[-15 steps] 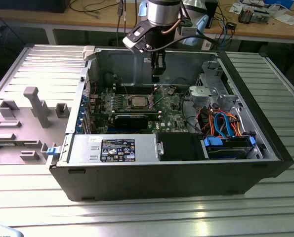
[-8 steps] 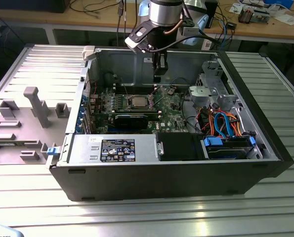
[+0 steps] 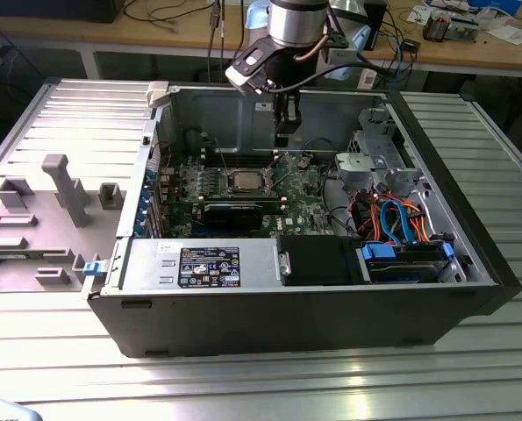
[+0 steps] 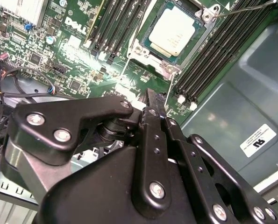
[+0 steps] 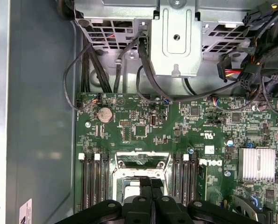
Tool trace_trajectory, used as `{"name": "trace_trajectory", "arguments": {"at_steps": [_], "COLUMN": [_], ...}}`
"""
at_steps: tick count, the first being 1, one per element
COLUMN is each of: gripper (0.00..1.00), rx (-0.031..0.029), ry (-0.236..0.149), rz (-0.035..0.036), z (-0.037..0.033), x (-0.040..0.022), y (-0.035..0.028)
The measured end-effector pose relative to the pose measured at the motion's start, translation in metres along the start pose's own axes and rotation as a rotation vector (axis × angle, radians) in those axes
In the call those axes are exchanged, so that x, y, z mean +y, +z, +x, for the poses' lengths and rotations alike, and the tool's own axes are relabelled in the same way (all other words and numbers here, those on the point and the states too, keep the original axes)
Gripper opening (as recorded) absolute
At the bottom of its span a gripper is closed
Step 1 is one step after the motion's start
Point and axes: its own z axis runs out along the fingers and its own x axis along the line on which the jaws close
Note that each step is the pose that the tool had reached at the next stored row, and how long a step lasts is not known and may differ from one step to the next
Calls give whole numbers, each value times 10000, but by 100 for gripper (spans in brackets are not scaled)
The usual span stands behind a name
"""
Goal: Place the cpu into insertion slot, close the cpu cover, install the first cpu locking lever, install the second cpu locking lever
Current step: 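Close the cpu cover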
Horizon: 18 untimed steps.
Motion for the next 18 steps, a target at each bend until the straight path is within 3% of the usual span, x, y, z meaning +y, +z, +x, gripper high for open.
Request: {"name": "trace_trajectory", "arguments": {"at_steps": [18], "gripper": [11], "rx": [0], "ry": [1], "rz": [0], "z": [8], "x": [107], "y": [17]}}
